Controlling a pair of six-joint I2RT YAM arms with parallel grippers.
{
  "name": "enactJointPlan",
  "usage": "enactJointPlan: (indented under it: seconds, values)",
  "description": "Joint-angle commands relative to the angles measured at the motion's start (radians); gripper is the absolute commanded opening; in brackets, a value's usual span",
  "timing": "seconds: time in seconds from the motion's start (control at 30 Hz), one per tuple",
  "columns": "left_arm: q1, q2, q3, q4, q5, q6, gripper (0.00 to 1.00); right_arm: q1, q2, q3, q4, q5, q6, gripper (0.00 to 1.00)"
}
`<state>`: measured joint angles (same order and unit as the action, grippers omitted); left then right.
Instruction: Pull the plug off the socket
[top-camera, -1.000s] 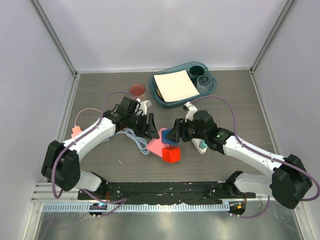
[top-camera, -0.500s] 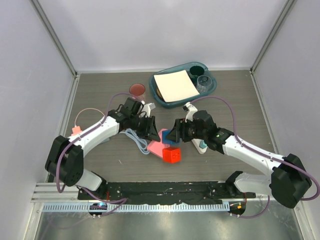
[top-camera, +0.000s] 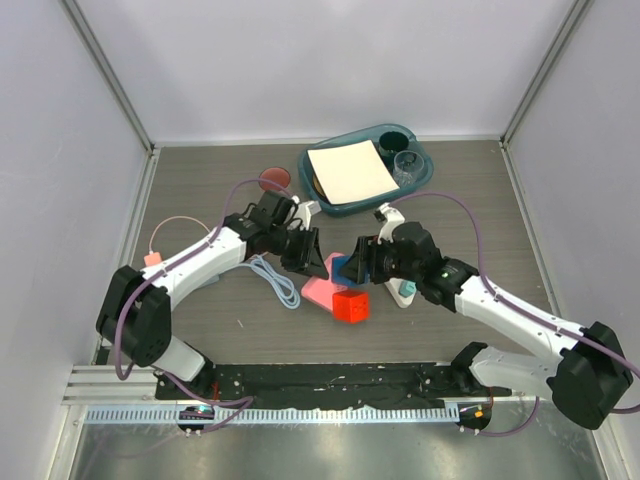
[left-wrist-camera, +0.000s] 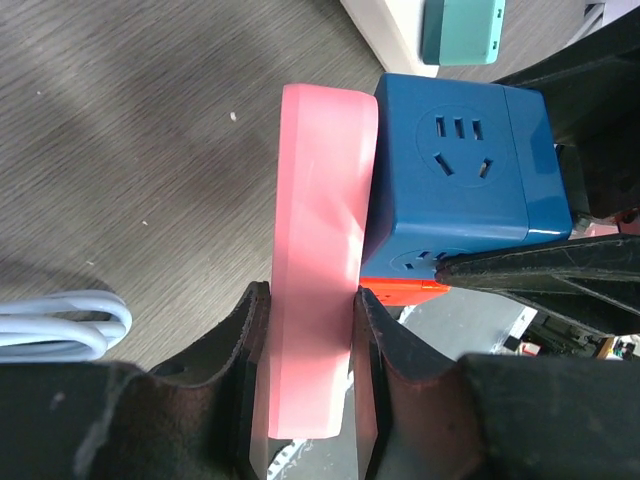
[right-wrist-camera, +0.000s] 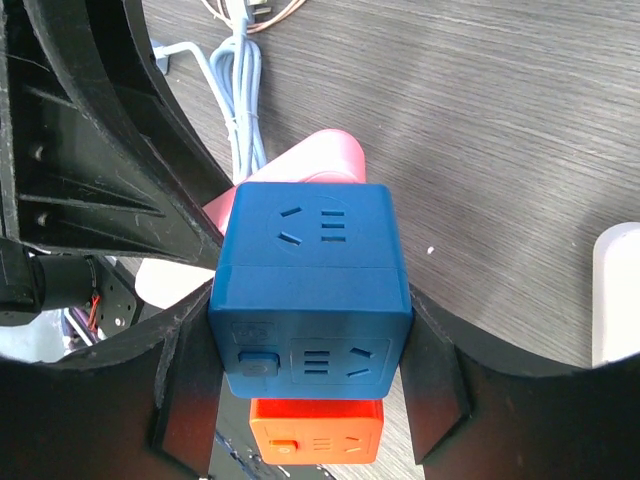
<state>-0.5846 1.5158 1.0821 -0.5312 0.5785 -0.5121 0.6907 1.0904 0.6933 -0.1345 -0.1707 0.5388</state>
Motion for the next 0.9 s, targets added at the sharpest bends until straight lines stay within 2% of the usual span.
enactJointPlan:
  seconds: [0.0, 0.07, 0.13, 0.33, 0.47, 0.73, 0.83, 0.87]
  values:
    - [0.028, 0.024, -0.016, -0.128, -0.287, 0.015, 0.00, -0.025, -0.046, 0.152, 0.011, -0.075, -0.043, 0.01]
    - [0.028, 0.015, -0.030, -0.121, -0.305, 0.017, 0.00, -0.031, -0.014, 0.182, -0.095, -0.105, -0.091, 0.01]
    - [0.028, 0.004, -0.034, -0.127, -0.338, 0.018, 0.00, -0.042, -0.007, 0.206, -0.132, -0.121, -0.106, 0.01]
    - [0.034, 0.014, -0.039, -0.128, -0.330, 0.026, 0.00, -0.079, -0.093, 0.196, -0.142, -0.257, -0.149, 0.01]
    - [0.048, 0.021, -0.044, -0.127, -0.324, 0.023, 0.00, -0.095, -0.095, 0.181, -0.146, -0.322, -0.148, 0.01]
    - [0.046, 0.027, -0.037, -0.131, -0.329, 0.020, 0.00, -0.097, -0.101, 0.250, -0.266, -0.138, -0.166, 0.01]
    - [0.048, 0.018, -0.034, -0.122, -0.298, 0.018, 0.00, -0.099, -0.132, 0.267, -0.275, 0.012, -0.151, 0.01]
    - [0.049, 0.012, -0.036, -0.119, -0.289, 0.017, 0.00, -0.100, -0.139, 0.270, -0.287, 0.143, -0.137, 0.02]
